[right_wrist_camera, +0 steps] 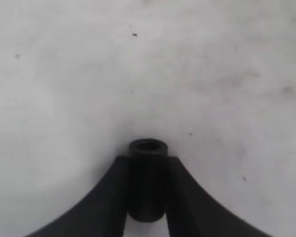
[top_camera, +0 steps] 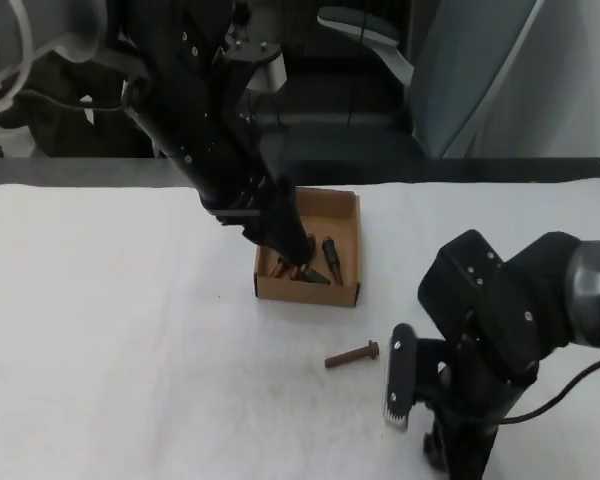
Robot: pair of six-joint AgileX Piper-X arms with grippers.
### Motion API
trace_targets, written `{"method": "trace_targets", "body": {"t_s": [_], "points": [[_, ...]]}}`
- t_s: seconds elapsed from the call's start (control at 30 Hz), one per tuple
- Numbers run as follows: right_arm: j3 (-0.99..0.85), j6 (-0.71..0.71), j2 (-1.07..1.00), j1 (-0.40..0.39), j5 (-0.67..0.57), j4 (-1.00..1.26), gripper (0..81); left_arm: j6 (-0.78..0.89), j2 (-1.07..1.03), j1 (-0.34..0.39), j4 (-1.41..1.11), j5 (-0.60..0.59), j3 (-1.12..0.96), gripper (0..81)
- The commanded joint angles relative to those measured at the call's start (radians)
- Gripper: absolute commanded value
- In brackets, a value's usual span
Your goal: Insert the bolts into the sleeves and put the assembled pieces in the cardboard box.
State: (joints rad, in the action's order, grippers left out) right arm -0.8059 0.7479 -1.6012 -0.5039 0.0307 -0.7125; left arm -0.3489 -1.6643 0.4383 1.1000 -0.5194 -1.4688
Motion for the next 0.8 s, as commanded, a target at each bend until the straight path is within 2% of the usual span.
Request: {"method": "trace_targets", "body": {"t_s": [0.0,0.13,0.23,0.33,0.43,0.5,0.77], "points": [[0.004,-0.121,0.107,0.039,0.019,0.018,0.0,-0.01,0.015,0.014,-0.032,-0.008,-0.002,58.1],[0.004,-0.288,0.292,0.08,0.017,-0.015,0.0,-0.034,0.015,0.082,-0.091,0.016,-0.002,58.1],[0.004,-0.468,0.428,0.095,0.004,-0.06,0.0,-0.034,-0.008,0.178,-0.167,0.139,-0.002,58.1],[0.004,-0.591,0.557,0.095,-0.054,-0.137,0.0,-0.056,-0.06,0.265,-0.216,0.181,-0.002,58.2],[0.004,-0.664,0.662,0.101,-0.07,-0.238,0.0,-0.062,-0.15,0.322,-0.213,0.229,-0.005,65.1],[0.004,-0.68,0.722,0.109,-0.086,-0.297,0.0,-0.062,-0.211,0.335,-0.194,0.317,-0.014,70.0],[0.004,-0.662,0.856,0.115,-0.158,-0.338,0.0,-0.255,-0.394,0.339,-0.139,0.579,-0.118,70.0]]}}
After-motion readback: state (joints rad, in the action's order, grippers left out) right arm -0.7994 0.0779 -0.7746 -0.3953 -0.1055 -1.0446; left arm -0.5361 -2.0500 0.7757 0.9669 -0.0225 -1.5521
